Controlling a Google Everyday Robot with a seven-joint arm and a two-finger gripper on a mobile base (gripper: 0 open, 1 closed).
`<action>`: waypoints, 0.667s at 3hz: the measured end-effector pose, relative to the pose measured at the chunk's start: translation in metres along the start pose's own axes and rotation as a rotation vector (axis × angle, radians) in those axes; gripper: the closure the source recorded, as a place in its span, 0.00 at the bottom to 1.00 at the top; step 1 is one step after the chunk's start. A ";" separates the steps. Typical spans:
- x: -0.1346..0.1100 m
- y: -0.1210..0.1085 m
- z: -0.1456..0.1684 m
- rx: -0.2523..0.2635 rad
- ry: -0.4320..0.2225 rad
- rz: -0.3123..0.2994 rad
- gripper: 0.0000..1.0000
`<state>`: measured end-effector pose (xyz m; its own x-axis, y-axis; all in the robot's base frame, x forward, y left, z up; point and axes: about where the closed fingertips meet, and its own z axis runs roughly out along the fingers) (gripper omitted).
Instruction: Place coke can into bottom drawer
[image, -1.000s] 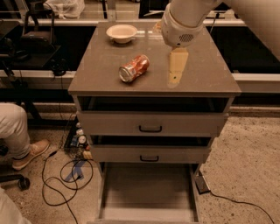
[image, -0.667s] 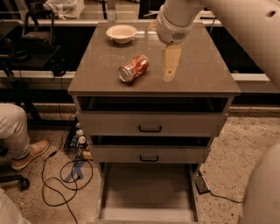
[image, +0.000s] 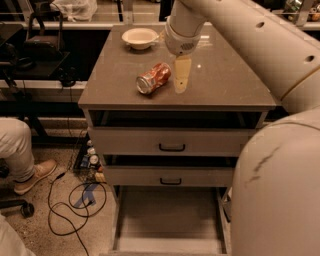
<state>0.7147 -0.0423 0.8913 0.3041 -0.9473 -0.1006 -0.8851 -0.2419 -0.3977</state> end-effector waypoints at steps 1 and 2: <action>-0.013 -0.011 0.015 -0.010 0.003 -0.035 0.00; -0.030 -0.021 0.020 -0.007 -0.001 -0.090 0.00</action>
Offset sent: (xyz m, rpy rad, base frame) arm 0.0207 0.0588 0.0024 -0.0492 -0.0368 0.1403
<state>0.7310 -0.0042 0.8846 0.3830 -0.9214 -0.0651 -0.8563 -0.3277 -0.3991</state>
